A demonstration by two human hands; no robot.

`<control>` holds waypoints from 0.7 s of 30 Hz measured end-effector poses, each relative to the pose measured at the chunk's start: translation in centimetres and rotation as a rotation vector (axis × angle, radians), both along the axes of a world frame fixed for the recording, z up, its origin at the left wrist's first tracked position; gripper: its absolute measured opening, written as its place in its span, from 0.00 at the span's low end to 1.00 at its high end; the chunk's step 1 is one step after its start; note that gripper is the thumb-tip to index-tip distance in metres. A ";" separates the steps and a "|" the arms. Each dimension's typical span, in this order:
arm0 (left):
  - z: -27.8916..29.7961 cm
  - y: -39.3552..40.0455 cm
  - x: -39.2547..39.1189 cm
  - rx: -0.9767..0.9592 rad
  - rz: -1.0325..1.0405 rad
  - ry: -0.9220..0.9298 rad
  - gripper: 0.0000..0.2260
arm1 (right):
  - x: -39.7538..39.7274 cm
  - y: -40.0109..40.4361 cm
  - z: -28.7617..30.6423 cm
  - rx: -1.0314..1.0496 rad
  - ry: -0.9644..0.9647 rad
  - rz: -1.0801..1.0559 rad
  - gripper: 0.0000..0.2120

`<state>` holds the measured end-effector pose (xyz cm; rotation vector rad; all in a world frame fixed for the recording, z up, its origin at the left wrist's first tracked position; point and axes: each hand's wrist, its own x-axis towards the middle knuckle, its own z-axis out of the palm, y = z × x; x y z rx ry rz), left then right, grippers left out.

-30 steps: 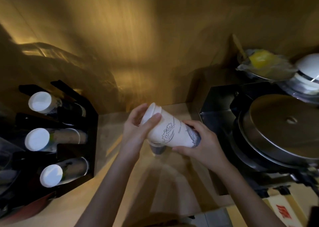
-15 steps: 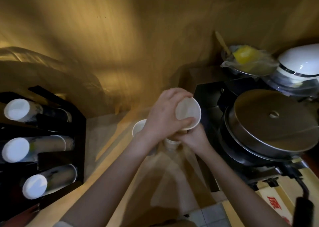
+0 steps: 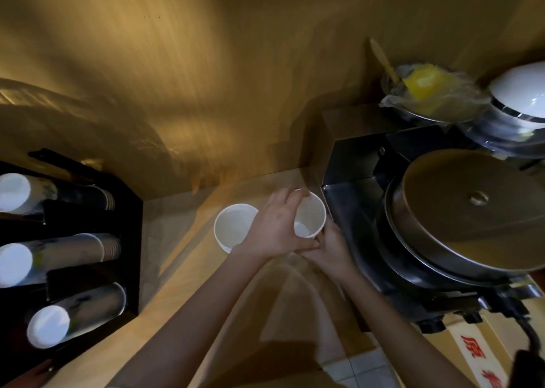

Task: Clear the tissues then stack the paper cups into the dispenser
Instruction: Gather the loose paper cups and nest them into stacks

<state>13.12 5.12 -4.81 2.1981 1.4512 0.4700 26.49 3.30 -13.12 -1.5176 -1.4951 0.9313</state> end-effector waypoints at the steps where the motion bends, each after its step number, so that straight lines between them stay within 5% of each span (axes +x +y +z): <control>1: -0.4 0.1 0.1 -0.033 0.004 0.018 0.38 | 0.2 0.0 -0.4 -0.027 0.001 0.015 0.37; 15: -4.0 1.5 1.8 -0.258 0.031 0.174 0.46 | 0.8 -1.8 -1.4 -0.303 0.392 0.119 0.35; 18: -4.4 1.4 2.0 -0.263 0.060 0.196 0.48 | 0.8 -2.0 -1.1 -0.423 0.461 -0.009 0.24; 21: -4.7 1.0 2.0 -0.251 0.095 0.212 0.48 | 0.5 -1.9 -1.3 -0.725 0.882 -0.318 0.10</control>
